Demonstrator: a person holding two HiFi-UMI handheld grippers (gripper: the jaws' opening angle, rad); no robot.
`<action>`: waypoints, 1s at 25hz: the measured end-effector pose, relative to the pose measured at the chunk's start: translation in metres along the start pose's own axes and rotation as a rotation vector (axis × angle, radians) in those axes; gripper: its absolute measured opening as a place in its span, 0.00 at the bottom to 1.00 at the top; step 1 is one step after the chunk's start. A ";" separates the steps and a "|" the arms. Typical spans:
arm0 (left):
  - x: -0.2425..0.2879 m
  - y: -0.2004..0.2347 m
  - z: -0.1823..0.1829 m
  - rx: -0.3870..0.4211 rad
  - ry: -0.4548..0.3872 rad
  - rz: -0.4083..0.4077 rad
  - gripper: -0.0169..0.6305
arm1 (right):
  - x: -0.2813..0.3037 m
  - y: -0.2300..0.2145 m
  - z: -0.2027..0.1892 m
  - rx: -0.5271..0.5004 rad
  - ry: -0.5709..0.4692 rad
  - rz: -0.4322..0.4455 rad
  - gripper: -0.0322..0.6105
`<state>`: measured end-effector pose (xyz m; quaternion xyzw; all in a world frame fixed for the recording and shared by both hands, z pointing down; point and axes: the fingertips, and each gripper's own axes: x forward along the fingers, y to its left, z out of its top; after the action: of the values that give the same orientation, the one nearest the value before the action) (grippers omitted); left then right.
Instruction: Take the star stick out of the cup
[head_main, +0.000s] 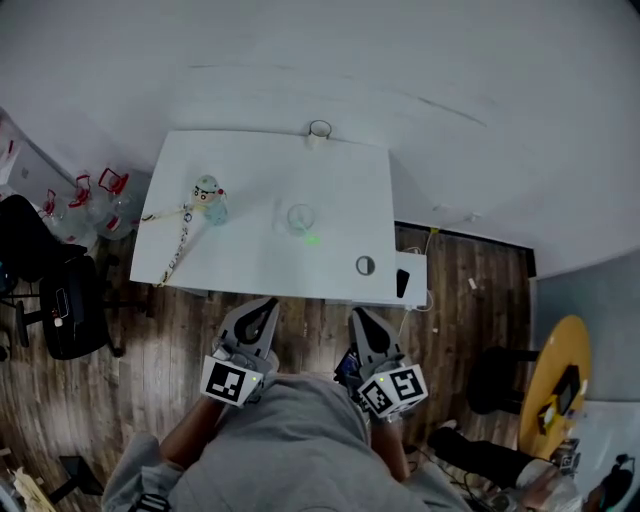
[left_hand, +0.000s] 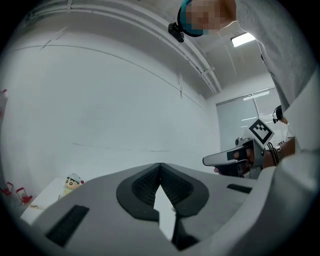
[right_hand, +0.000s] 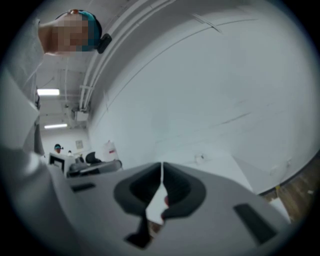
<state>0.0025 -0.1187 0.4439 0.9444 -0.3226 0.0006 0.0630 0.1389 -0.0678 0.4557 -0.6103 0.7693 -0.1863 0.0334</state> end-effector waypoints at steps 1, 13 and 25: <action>0.005 0.005 0.000 0.003 -0.001 -0.012 0.07 | 0.006 0.000 0.000 -0.005 0.001 -0.007 0.11; 0.028 0.054 -0.005 -0.020 0.013 -0.082 0.07 | 0.062 0.006 -0.012 -0.117 0.101 -0.047 0.11; 0.035 0.065 -0.013 -0.032 0.036 -0.069 0.07 | 0.090 -0.002 -0.021 -0.181 0.181 -0.012 0.11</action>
<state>-0.0093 -0.1897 0.4656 0.9537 -0.2885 0.0104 0.0839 0.1125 -0.1492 0.4915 -0.5963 0.7790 -0.1703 -0.0925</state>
